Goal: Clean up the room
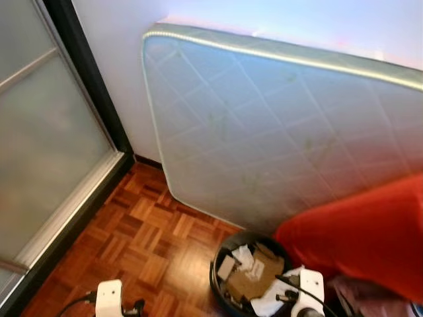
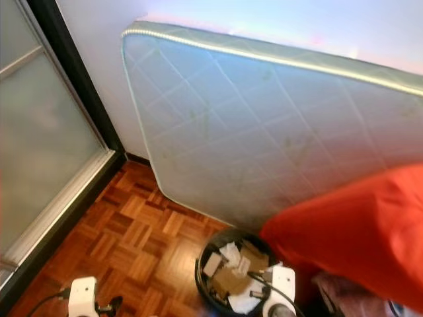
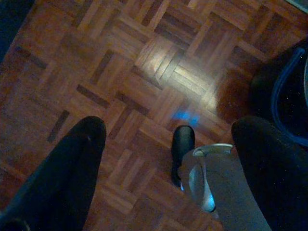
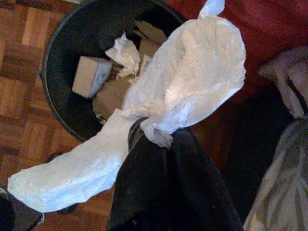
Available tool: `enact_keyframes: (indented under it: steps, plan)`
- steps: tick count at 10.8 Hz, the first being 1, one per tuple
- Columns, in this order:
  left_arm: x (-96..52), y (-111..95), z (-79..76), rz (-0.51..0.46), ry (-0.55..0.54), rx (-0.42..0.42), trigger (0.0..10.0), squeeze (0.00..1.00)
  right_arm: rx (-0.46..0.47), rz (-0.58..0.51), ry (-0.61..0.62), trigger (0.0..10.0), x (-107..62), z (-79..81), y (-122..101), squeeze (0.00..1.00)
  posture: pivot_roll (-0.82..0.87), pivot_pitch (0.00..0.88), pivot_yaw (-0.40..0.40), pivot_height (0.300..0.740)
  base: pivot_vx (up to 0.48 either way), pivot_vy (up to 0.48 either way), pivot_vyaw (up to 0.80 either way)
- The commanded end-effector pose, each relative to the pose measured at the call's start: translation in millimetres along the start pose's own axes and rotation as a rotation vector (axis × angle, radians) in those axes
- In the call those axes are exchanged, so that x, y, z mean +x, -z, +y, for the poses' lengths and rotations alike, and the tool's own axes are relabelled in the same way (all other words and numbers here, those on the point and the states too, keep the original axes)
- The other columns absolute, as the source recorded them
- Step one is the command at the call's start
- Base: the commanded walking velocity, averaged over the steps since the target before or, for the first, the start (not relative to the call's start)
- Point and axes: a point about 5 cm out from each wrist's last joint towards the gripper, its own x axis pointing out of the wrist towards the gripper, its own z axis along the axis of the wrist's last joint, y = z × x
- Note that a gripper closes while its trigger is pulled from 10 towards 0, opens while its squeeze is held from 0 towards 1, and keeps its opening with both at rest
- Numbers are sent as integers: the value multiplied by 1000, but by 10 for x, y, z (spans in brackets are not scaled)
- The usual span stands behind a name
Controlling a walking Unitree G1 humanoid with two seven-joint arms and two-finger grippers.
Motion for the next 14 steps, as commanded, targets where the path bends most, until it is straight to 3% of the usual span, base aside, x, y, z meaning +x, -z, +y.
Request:
enact_keyframes:
  steps: [1, 5, 8, 11, 14]
  plan:
    - [-26, 98, 10, 38, -3, -9, 10000, 0, -1, 19, 11, 10000, -19, -46, 73, 0, 194, 159, -31, 729, 247, 0, 0]
    - [-26, 89, 17, 29, -6, -11, 10000, 0, 3, -2, 10, 10000, -6, -27, 14, 0, 197, 159, -31, 729, 63, 0, 0]
    - [37, -217, 6, -111, -2, -16, 10000, 0, 19, -158, -81, 10000, 46, 164, -368, 0, 194, 163, -33, 729, 0, 0, 0]
    - [93, -623, -104, -278, 43, -20, 10000, 0, 49, -280, -140, 10000, 56, 323, -679, 0, 200, 171, -36, 729, 0, 0, 0]
    - [97, -701, -154, -316, 58, -15, 10000, 0, 69, -355, -152, 10000, 49, 380, -871, 0, 201, 180, -35, 729, 0, 0, 0]
